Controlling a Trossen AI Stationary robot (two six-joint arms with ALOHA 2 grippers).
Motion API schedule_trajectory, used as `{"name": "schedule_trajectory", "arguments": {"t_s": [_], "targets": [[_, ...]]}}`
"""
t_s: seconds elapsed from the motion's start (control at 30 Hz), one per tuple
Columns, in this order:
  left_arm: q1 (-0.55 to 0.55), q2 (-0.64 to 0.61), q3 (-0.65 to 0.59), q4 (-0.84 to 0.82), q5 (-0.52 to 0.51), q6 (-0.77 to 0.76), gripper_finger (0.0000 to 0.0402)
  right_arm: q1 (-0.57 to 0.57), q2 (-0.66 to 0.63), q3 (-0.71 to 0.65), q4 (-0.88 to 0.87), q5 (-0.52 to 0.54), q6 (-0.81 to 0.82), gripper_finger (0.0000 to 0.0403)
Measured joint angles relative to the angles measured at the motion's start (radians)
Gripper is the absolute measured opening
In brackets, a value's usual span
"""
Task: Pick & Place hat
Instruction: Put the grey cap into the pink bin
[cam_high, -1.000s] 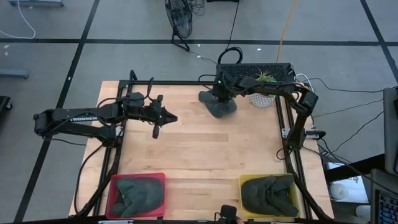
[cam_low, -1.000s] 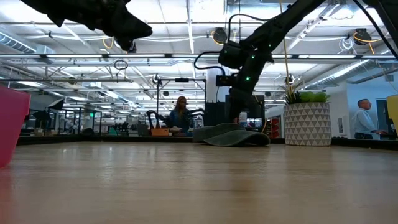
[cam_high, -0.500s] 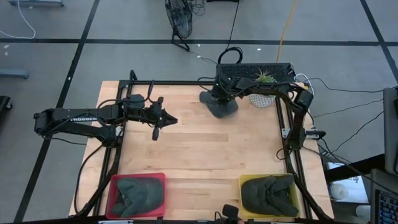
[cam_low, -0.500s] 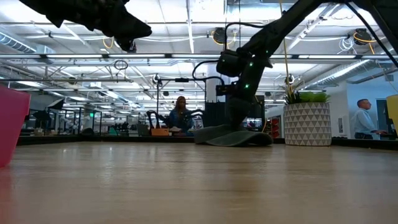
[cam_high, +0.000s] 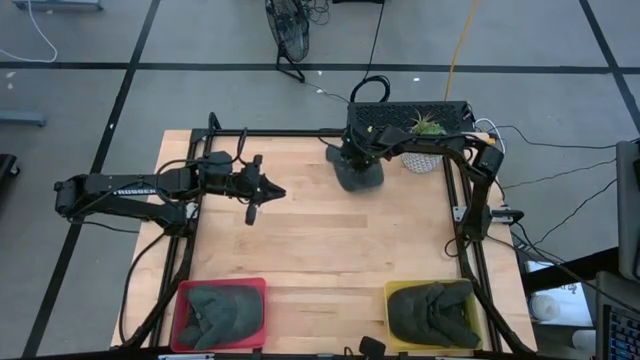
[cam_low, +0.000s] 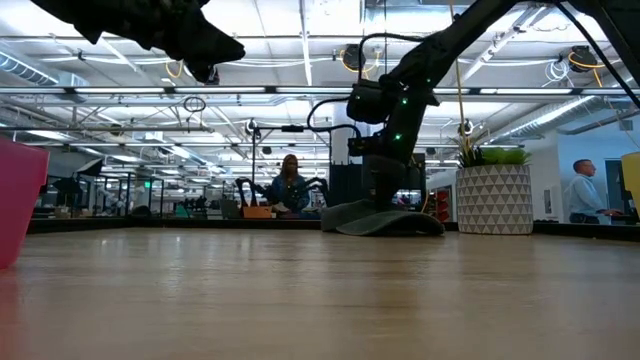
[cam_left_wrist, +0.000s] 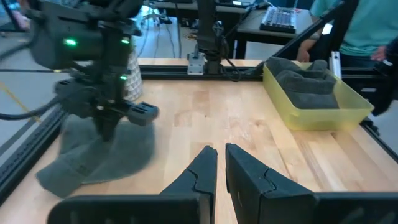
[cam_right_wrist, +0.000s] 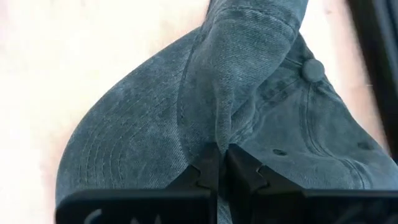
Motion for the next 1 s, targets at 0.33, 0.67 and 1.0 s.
{"name": "schedule_trajectory", "arguments": {"t_s": [0.33, 0.67, 1.0], "targets": [[0.0, 0.0, 0.0, 0.035, -0.069, -0.05, 0.0037, 0.113, -0.01, 0.0, 0.004, -0.001, 0.134, 0.0003], [0.0, 0.0, 0.0, 0.058, -0.07, -0.059, 0.0037, 0.231, -0.061, -0.002, -0.02, -0.005, 0.27, 0.0001], [0.0, 0.0, 0.0, 0.073, -0.068, -0.059, 0.0037, 0.344, -0.064, -0.002, -0.022, -0.005, 0.398, 0.0001]]}}
